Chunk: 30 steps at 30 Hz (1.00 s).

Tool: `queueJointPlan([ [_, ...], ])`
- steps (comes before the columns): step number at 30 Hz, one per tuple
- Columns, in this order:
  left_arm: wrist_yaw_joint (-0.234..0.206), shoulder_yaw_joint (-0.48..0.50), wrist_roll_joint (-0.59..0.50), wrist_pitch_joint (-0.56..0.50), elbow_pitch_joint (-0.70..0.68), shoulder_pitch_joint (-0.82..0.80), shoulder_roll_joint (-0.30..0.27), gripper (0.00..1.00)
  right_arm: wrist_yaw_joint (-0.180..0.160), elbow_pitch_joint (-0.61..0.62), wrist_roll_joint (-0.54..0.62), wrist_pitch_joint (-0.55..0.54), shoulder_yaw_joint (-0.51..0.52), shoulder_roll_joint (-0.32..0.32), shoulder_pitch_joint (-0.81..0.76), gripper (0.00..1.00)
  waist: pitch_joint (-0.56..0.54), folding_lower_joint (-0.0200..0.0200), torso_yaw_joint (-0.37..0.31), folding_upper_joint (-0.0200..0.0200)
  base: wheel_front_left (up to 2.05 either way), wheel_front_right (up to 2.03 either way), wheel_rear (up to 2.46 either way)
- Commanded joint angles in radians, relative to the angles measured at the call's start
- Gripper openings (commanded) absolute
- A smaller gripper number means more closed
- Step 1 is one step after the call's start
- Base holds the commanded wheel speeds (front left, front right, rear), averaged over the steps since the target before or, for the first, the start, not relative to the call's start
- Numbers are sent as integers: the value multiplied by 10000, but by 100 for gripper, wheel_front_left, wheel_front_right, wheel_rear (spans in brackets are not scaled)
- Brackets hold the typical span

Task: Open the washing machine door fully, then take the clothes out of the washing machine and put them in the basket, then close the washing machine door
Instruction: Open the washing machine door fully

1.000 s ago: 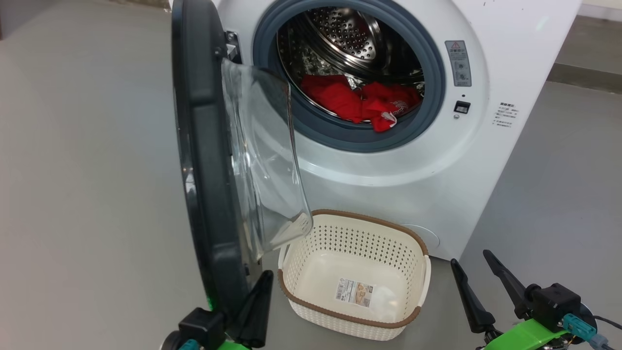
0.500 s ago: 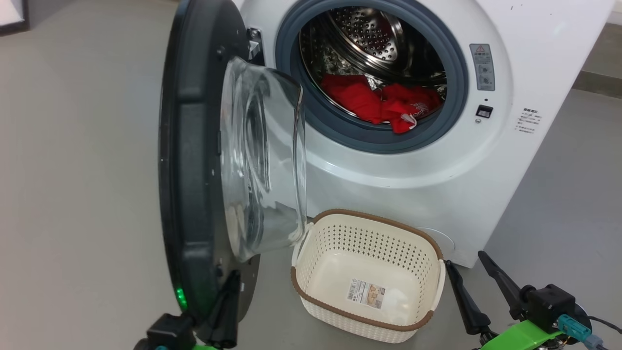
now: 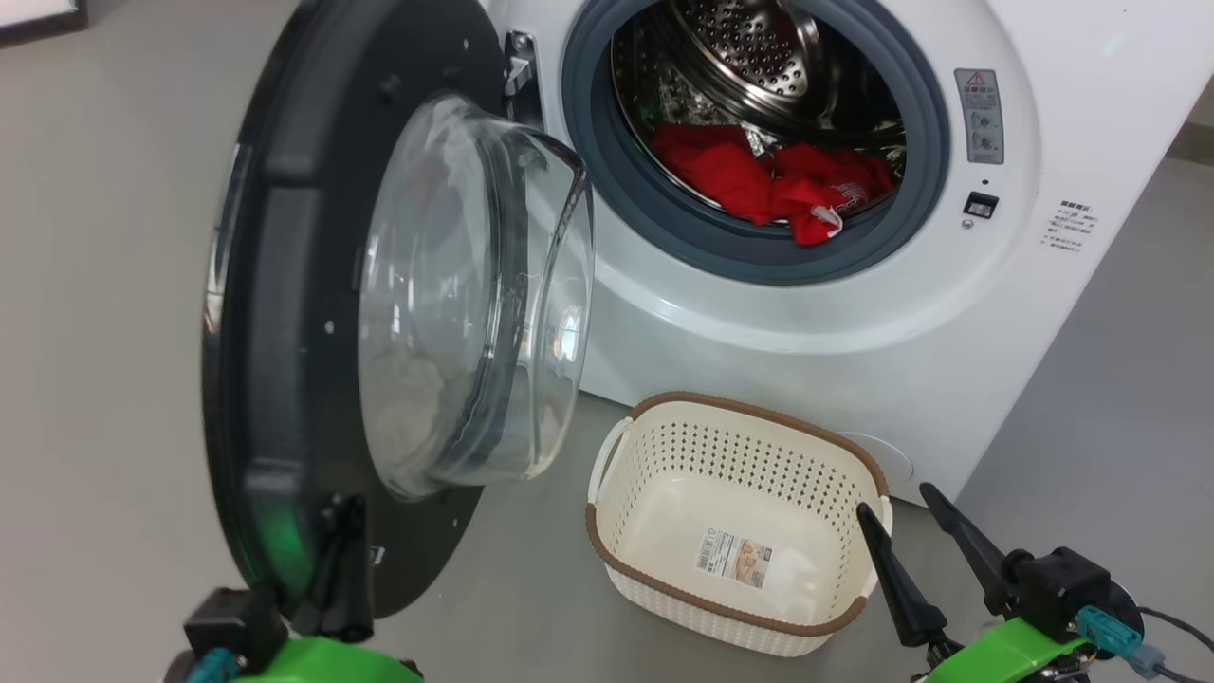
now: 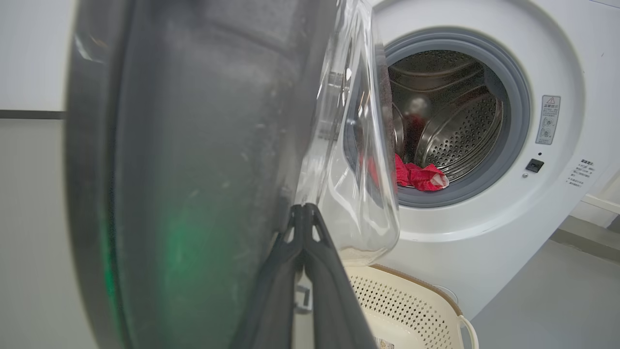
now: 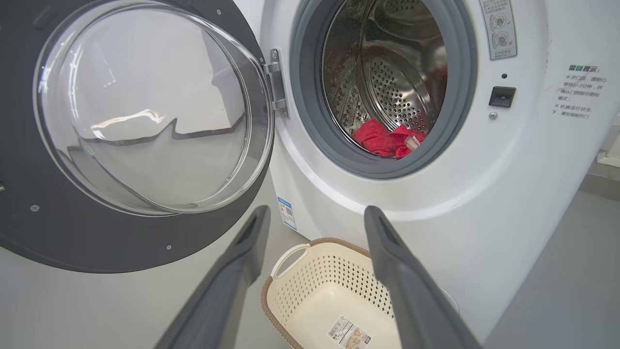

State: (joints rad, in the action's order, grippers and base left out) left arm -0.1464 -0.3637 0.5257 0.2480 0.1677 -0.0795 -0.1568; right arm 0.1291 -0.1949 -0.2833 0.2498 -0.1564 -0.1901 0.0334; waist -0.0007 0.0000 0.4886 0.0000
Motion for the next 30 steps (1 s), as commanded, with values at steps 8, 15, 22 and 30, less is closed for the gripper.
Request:
queueJointPlan([
  [8, -66, 1466, 32, 133, 357, -1105, -474, 0, 16, 274, 62, 120, -424, -257, 662, 100, 371, 0, 30, 0, 0, 0, 0],
  [15, 65, 2379, -271, 135, 658, -1397, -569, 0, 16, 266, 63, 120, -506, -373, 782, 100, 588, 0, -3, 0, 0, 0, 0],
  [22, 336, 3355, -404, 136, 1248, -1832, -684, 0, 16, 244, 67, 120, -644, -478, 961, 100, 822, 0, -128, 0, 0, 0, 0],
  [30, 718, 4311, -814, 137, 2267, -2487, -919, 0, 16, 223, 44, 120, -751, -632, 1136, 100, 1078, 0, -321, 0, 0, 0, 0],
])
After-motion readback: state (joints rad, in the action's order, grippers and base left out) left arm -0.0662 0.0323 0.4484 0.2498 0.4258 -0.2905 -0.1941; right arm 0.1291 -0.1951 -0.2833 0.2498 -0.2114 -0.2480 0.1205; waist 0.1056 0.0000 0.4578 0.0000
